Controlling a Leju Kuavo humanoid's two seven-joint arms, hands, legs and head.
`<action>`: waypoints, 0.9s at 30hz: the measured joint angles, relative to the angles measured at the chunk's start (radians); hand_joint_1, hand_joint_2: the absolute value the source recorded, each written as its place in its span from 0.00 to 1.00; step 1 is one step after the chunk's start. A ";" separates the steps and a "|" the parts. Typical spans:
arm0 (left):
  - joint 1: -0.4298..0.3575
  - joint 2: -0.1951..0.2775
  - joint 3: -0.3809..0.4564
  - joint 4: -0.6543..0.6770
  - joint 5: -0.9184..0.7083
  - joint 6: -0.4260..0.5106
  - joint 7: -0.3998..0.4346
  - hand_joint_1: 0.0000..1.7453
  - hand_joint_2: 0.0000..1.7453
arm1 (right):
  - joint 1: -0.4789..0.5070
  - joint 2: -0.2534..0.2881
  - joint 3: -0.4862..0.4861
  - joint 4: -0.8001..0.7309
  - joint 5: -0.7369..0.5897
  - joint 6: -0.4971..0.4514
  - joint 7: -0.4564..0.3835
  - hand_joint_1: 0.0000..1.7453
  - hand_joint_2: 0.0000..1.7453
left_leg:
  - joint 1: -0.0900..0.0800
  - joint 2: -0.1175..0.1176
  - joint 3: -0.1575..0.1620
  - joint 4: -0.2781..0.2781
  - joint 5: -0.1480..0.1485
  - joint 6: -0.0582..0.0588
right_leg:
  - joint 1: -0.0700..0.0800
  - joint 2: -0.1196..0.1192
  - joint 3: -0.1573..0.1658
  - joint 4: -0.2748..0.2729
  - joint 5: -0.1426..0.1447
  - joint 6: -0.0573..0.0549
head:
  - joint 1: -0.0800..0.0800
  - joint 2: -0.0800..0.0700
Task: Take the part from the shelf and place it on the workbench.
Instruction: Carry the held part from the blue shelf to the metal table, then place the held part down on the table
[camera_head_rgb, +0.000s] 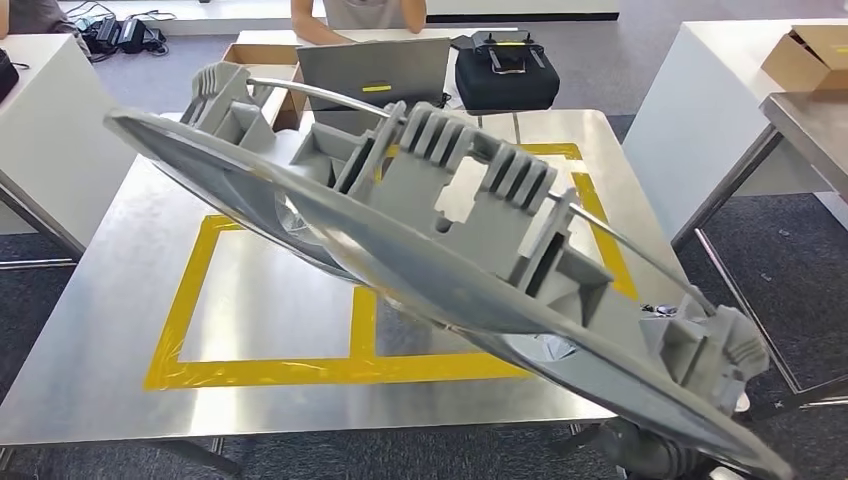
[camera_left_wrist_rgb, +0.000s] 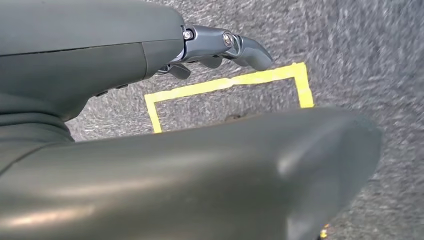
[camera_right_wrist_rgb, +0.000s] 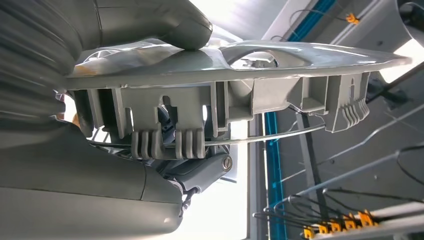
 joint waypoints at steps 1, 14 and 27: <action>0.000 0.001 0.004 0.000 0.003 0.002 -0.001 0.00 0.00 | 0.000 0.000 0.001 0.000 0.009 -0.012 0.000 1.00 1.00 | 0.000 0.000 0.002 0.000 -0.004 0.003 | -0.002 0.000 -0.040 0.069 -0.029 0.005 | 0.004 0.000; 0.015 -0.003 0.048 0.000 0.015 0.019 -0.009 0.00 0.00 | 0.071 -0.047 0.095 -0.016 0.509 -0.619 0.021 1.00 1.00 | -0.005 -0.003 0.050 -0.005 -0.048 -0.016 | 0.000 0.000 -0.050 -0.077 0.123 -0.014 | 0.008 0.000; 0.018 -0.007 0.068 0.000 -0.004 -0.002 -0.023 0.00 0.00 | 0.196 -0.139 0.053 0.015 0.794 -0.778 0.167 1.00 1.00 | -0.005 -0.003 0.061 -0.019 -0.049 -0.031 | 0.001 0.001 -0.045 -0.076 0.115 -0.026 | 0.006 0.000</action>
